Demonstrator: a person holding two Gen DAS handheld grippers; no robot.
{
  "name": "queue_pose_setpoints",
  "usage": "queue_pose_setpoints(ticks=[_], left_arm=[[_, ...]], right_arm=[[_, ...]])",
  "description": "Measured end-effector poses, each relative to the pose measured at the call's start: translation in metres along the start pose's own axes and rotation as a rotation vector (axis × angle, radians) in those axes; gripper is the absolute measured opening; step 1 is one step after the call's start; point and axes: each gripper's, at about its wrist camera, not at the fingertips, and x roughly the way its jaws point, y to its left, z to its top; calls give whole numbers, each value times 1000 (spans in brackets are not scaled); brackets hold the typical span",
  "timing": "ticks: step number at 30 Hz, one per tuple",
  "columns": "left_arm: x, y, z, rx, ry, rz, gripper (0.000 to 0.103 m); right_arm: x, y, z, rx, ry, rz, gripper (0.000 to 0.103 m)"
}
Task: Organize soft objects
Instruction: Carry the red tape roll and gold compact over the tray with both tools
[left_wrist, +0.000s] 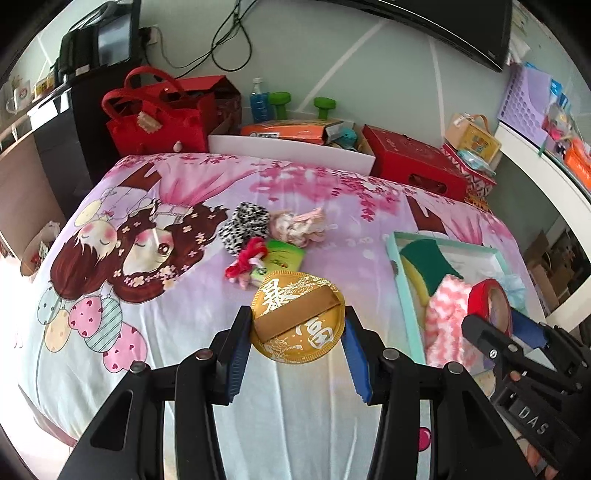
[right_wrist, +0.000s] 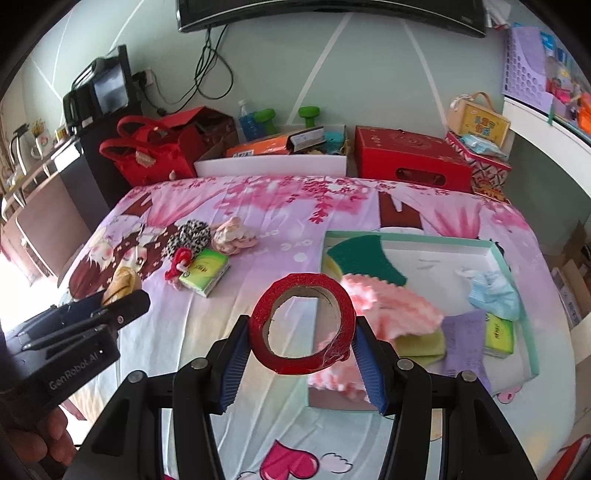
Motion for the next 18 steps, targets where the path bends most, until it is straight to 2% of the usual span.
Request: queue_pose_setpoints(ticks=[18], left_arm=[[9, -83, 5, 147, 19, -33, 49]], right_arm=[[-3, -92, -6, 117, 7, -49, 58]])
